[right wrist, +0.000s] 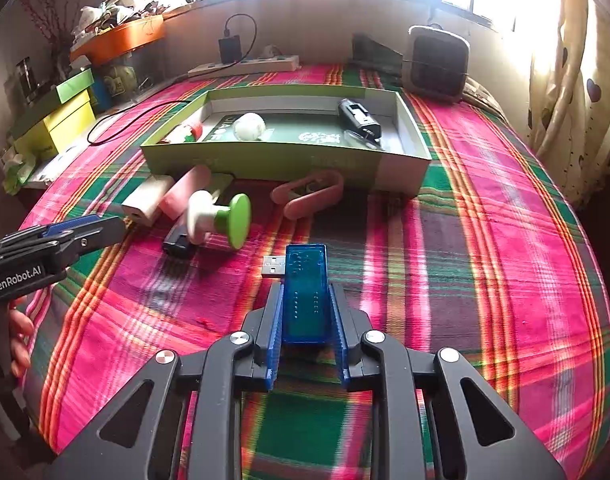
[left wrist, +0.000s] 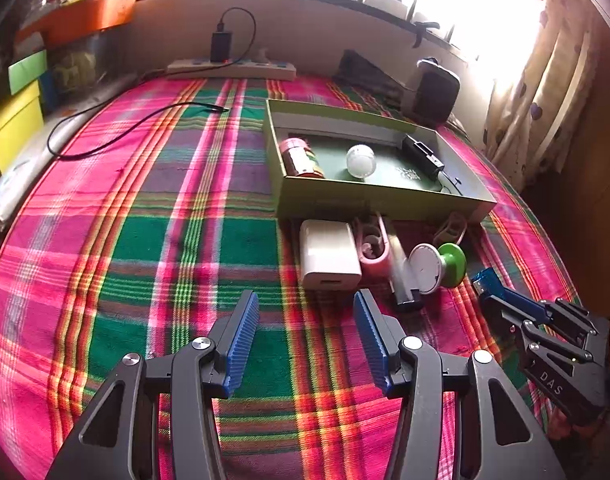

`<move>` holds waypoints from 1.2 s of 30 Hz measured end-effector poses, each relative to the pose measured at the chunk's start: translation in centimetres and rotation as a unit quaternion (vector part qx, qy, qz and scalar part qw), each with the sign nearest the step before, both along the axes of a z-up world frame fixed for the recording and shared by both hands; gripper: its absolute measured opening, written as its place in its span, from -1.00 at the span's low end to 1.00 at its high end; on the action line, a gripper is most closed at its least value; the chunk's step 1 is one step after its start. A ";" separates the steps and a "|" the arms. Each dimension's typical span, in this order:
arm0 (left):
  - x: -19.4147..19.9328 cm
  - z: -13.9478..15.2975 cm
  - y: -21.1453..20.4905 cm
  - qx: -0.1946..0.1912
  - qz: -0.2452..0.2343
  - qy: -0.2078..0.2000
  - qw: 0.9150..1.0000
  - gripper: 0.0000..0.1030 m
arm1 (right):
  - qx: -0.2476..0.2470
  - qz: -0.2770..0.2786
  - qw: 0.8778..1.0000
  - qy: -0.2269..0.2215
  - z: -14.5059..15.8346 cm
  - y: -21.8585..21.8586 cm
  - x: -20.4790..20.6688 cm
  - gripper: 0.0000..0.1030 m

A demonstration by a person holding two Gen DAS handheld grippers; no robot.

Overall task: Organize rigid objects
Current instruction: 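Grasp the white charger with left gripper while right gripper grasps the blue USB stick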

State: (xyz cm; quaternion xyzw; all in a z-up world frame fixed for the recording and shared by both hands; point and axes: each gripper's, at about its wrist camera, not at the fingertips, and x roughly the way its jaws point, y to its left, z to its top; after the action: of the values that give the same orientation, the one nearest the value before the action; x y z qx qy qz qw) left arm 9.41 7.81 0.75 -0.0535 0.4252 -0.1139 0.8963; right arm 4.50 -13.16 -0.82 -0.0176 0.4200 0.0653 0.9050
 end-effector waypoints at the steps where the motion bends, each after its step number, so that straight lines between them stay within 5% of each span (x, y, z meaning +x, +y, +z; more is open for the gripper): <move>1: 0.1 0.1 -0.2 0.003 0.000 0.000 1.000 -0.04 | -0.001 -0.002 1.000 0.000 0.0 -0.3 0.1 -0.55; 36: 4.5 -0.7 -3.1 0.097 -0.005 0.016 0.995 -0.04 | 0.008 -0.004 1.000 0.014 0.1 -4.0 2.5 -0.55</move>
State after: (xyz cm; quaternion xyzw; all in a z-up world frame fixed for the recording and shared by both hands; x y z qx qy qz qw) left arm 13.87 4.69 0.05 0.0342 0.4488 -0.0758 0.8897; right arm 6.97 -17.21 -0.73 -0.0076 0.4318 0.0655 0.8996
